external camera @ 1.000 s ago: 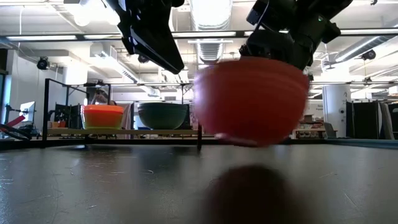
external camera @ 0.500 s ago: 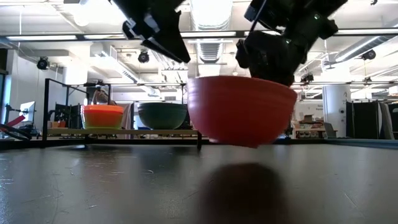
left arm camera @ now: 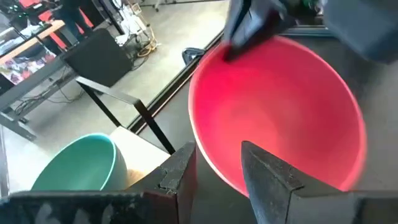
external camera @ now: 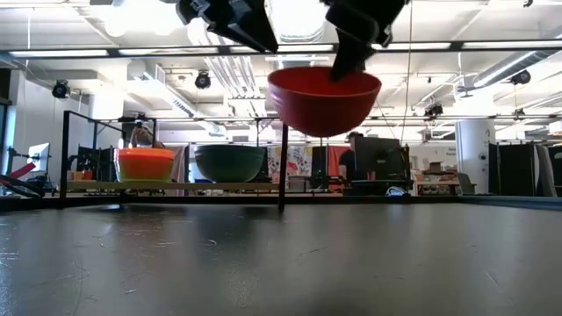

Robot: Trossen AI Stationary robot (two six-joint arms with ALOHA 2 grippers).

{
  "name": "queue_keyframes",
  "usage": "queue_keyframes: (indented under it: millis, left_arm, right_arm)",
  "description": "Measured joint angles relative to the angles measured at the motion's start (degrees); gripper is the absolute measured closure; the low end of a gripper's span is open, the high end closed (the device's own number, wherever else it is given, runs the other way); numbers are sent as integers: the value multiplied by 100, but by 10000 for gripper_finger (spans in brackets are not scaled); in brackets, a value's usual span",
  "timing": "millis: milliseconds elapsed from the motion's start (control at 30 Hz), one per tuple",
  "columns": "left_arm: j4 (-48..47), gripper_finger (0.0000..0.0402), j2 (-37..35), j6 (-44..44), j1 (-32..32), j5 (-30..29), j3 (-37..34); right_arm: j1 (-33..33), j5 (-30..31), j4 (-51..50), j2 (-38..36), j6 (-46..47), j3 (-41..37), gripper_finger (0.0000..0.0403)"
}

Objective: Place and stack bowls onto a shelf
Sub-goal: Stack the large orange bowl onto the green bowl on the shelf

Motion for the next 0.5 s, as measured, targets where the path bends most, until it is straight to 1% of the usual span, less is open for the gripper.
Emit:
queue_keyframes:
  millis: [67, 167, 300, 433, 500]
  left_arm:
    - [7, 293, 0, 1, -2, -221, 6]
    - [14, 293, 0, 4, -2, -760, 6]
    - [87, 293, 0, 80, 13, -1391, 14]
    - [370, 293, 0, 407, 41, -1759, 12]
    - [558, 293, 0, 700, 72, -1832, 12]
  right_arm:
    - [33, 403, -79, -2, -81, 84, 394]
    - [49, 928, -88, -2, -180, 113, 394]
    - [49, 1456, 33, -2, -316, 96, 394]
    - [49, 2013, 277, 2, -663, 90, 394]
    - [47, 2121, 504, 2, -934, 89, 394]
